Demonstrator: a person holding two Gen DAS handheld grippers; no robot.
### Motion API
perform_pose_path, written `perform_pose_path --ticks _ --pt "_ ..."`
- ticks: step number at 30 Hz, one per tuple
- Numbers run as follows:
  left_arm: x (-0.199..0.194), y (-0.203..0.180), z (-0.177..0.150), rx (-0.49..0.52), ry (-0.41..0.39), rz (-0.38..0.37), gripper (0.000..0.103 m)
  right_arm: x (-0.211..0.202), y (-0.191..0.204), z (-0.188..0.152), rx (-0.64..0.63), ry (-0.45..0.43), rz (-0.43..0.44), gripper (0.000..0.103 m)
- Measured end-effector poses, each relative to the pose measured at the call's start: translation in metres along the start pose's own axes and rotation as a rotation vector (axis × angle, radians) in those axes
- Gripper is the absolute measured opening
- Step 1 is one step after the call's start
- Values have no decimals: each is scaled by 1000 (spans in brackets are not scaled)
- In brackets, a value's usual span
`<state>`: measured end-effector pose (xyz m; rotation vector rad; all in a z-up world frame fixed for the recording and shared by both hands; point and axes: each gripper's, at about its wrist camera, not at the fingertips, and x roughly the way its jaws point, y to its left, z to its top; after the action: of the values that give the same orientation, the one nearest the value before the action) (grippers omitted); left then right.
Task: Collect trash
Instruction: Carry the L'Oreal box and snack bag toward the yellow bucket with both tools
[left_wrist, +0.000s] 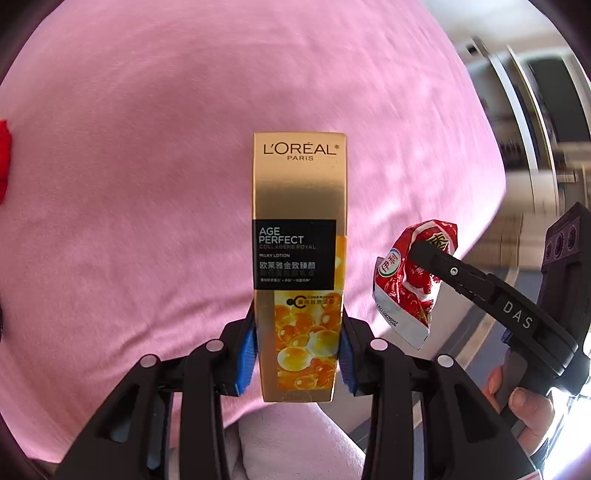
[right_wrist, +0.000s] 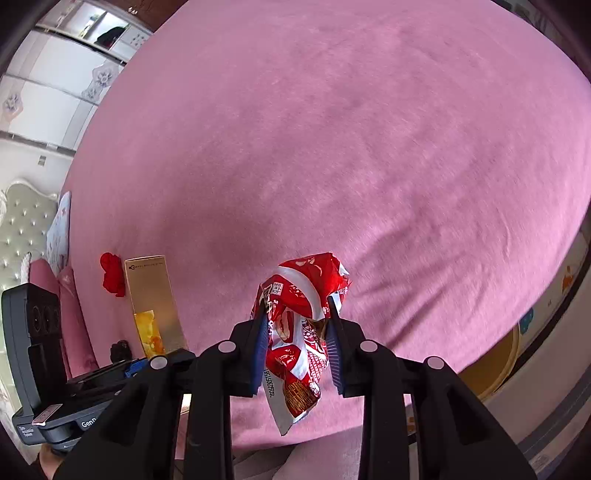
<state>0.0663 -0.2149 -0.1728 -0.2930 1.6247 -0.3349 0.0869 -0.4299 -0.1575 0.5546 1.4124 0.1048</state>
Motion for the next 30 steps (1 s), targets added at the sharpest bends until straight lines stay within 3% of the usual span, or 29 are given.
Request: perform_pose_path --ticks 13,30 --pt "44 -79 -40 177 111 3 37 -39 -97 -74 189 -30 -23 28" --pt "155 -211 -96 364 275 61 37 -66 -249 -124 373 11 -38 28"
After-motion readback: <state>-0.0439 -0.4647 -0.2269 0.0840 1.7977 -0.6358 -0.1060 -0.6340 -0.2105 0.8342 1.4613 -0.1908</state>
